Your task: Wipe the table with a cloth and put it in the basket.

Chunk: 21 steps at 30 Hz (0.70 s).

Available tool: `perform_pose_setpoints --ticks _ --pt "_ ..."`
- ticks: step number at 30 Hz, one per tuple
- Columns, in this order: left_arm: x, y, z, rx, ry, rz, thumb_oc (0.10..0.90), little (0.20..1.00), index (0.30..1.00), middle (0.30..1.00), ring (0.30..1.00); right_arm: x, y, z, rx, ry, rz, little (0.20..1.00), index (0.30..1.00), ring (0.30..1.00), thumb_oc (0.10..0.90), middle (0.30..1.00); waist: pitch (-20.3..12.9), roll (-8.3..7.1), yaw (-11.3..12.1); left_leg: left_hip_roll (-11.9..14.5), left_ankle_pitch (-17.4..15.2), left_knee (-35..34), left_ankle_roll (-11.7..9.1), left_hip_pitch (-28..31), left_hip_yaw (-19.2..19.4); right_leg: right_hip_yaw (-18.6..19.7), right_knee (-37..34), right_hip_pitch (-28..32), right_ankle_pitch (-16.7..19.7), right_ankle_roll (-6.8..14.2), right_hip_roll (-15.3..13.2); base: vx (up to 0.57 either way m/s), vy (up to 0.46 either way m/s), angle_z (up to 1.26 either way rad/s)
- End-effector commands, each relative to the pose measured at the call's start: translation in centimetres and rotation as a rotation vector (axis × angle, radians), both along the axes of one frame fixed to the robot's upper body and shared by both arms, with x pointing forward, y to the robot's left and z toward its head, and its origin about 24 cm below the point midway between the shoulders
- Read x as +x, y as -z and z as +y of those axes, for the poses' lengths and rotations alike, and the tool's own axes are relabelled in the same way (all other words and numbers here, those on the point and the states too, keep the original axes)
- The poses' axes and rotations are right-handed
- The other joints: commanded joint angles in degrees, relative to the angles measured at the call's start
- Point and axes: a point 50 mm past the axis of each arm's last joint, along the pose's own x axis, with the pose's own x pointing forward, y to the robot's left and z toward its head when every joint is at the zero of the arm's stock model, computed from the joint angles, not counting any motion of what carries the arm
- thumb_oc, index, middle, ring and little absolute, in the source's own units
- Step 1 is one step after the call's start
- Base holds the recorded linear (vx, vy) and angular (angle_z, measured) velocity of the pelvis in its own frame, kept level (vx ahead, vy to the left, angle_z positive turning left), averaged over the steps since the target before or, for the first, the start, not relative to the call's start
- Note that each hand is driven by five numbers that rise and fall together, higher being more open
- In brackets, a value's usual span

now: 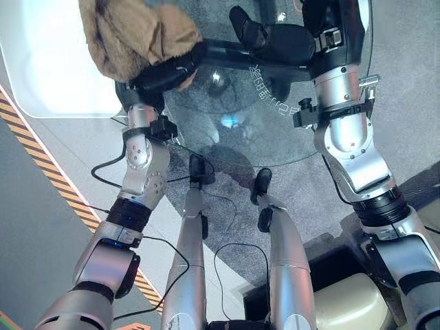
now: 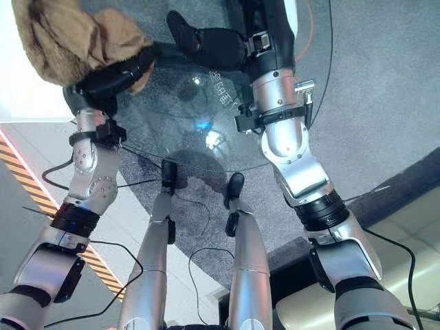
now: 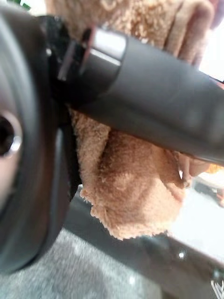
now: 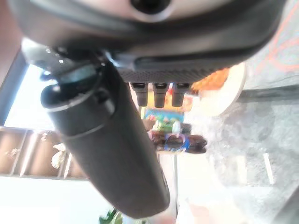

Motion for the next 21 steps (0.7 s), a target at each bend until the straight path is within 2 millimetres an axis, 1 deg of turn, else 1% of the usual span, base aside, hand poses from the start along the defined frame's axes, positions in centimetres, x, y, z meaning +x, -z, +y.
perform_pose_setpoints --ticks 1,7,14,21 --pt "-3.8 -8.3 0.8 0.039 0.006 -0.445 0.100 0.200 0.300 0.300 0.300 -4.5 -5.0 -0.7 0.055 -0.116 -0.262 0.900 0.900 0.900 0.800 0.900 -1.43 -2.64 0.30 -1.12 -7.92 8.16 2.86 1.67 3.54 1.15 -14.00 6.63 10.42 3.14 2.45 0.00 0.000 0.00" --pt "-3.9 -8.0 1.6 0.038 -0.005 -0.446 0.100 0.200 0.300 0.300 0.300 -4.5 -4.7 -1.7 0.072 -0.110 -0.253 0.900 0.900 0.900 0.800 0.900 -1.43 -2.73 0.09 -1.13 -7.88 8.03 2.81 1.97 3.54 1.35 -14.19 7.07 10.30 3.08 2.47 0.00 0.000 0.00" --pt "-4.0 -8.0 1.8 0.041 -0.013 -0.450 0.100 0.200 0.300 0.300 0.300 -4.3 -4.4 -2.2 0.095 -0.091 -0.239 0.900 0.900 0.900 0.800 0.900 -1.43 -2.73 0.05 -1.03 -8.03 8.05 2.81 2.06 3.54 1.50 -14.15 7.13 10.18 3.11 2.35 0.00 0.000 0.00" --pt "-4.0 -8.3 2.1 0.038 -0.031 -0.454 0.100 0.200 0.300 0.300 0.300 -3.5 -3.7 -3.3 0.148 -0.034 -0.201 0.900 0.900 0.900 0.800 0.900 -1.43 -2.68 -0.04 -0.80 -8.18 7.88 2.65 2.46 3.67 1.53 -14.47 7.65 10.03 3.26 2.05 0.00 0.000 0.00"
